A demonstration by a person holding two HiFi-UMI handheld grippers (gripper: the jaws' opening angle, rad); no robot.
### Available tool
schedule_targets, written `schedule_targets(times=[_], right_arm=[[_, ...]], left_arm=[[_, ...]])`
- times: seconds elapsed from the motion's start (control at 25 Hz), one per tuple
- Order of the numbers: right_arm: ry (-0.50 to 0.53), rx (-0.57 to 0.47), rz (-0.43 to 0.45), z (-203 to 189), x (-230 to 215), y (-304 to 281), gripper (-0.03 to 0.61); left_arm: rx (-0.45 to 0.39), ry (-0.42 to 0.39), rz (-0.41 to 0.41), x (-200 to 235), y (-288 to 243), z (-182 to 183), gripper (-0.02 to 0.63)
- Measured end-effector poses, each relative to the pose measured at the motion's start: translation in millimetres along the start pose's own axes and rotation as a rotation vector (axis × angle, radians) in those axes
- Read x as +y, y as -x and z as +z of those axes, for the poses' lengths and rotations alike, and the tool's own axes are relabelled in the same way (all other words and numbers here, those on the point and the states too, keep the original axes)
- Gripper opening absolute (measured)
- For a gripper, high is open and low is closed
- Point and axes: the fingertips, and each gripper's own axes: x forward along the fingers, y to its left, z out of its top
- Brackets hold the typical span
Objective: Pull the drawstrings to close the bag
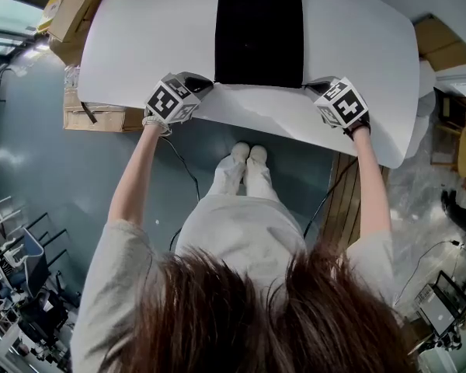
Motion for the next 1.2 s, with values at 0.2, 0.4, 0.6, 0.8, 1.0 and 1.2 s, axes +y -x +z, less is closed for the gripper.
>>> schedule_targets(times=[0.2, 0.4, 0.6, 0.8, 1.0, 1.2], right_arm=[[-0.009, -0.002, -0.021, 2, -1, 0, 0.015], [-0.053, -0.042, -0.046, 2, -2, 0, 0.014], [-0.058, -0.070, -0.069, 2, -3, 4, 0.014], [-0.076, -0.111, -0.083, 10, -7, 11, 0.014], [-0.073, -0.139, -0.108, 20, -13, 22, 0.014], [-0.080, -0.165, -0.126, 29, -21, 35, 0.014]], left_arm=[[0.047, -0.002, 0.023, 3, -1, -3, 0.000], [0.065, -0.023, 0.051, 1, -1, -1, 0.000], [0.052, 0.016, 0.094, 5, 1, 3, -0.002], [0.018, 0.028, 0.108, 8, 8, 15, -0.002], [-0.001, 0.000, 0.118, 9, 14, 27, -0.002], [-0.013, 0.013, 0.120, 11, 21, 32, -0.002]])
